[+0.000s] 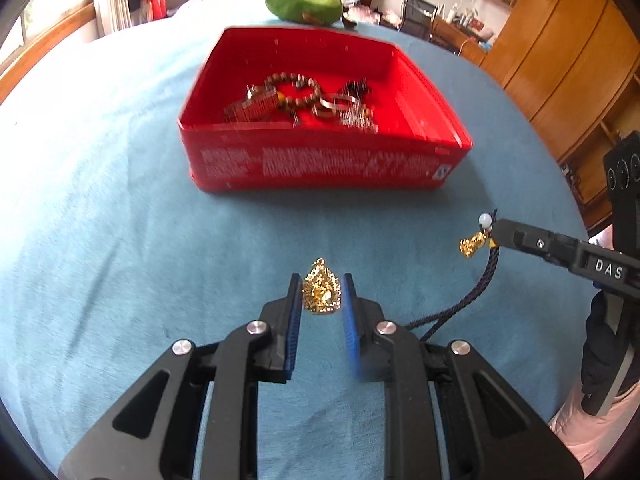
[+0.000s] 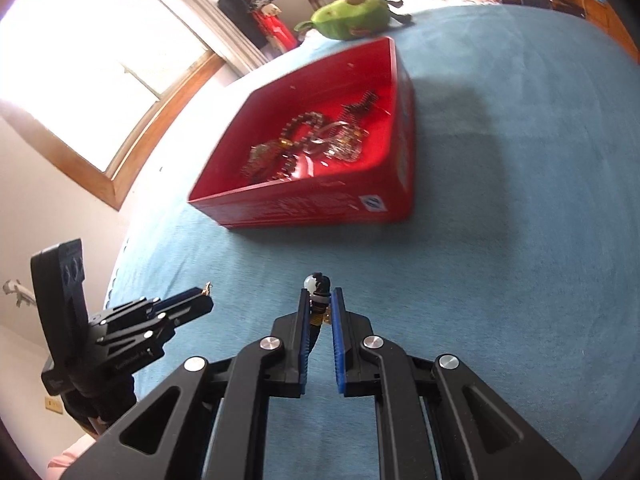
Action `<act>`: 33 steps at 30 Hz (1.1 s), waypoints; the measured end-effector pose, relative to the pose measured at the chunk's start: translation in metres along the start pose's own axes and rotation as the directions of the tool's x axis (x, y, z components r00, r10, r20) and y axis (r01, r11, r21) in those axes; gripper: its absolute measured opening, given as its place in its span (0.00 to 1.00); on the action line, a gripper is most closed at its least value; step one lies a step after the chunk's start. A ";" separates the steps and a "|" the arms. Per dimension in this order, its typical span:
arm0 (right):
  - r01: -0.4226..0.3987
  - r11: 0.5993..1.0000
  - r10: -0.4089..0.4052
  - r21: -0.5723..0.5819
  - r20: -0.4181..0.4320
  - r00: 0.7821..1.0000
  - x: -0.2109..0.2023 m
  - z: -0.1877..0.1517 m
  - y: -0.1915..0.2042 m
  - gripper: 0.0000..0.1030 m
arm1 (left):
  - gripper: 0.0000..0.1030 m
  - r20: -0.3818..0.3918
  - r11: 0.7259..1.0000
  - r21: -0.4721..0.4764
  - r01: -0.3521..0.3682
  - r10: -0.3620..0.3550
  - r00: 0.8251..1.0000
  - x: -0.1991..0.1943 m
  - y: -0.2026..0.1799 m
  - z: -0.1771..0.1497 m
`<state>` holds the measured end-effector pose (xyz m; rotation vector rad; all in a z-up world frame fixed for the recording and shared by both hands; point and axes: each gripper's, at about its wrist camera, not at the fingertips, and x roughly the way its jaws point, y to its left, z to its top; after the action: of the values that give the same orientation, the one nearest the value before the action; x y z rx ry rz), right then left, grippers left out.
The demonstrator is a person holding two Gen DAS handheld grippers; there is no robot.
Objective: Organize jewelry
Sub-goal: 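Carry gold pendant and black cord into the red tray and open both tools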
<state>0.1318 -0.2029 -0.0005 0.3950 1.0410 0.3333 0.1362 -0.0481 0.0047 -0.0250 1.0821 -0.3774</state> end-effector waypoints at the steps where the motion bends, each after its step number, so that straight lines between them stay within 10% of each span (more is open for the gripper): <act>1: 0.000 1.000 0.000 -0.009 0.003 1.000 -0.002 0.003 0.004 0.10 | 0.17 0.007 1.000 0.001 0.000 0.000 1.000 -0.004 0.001 0.004; 21: -0.032 0.996 0.041 -0.080 0.115 0.992 -0.059 0.129 0.060 0.10 | 0.17 0.105 0.999 0.010 -0.037 0.036 0.994 -0.037 0.004 0.121; 33: 0.026 0.999 -0.024 -0.030 0.043 0.999 0.041 0.181 0.029 0.10 | 0.17 0.059 1.000 0.006 -0.030 0.029 0.998 0.033 0.017 0.177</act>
<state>0.3081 -0.1879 0.0624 0.3602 0.9977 0.3168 0.3078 -0.0711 0.0568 -0.0134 1.0218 -0.3519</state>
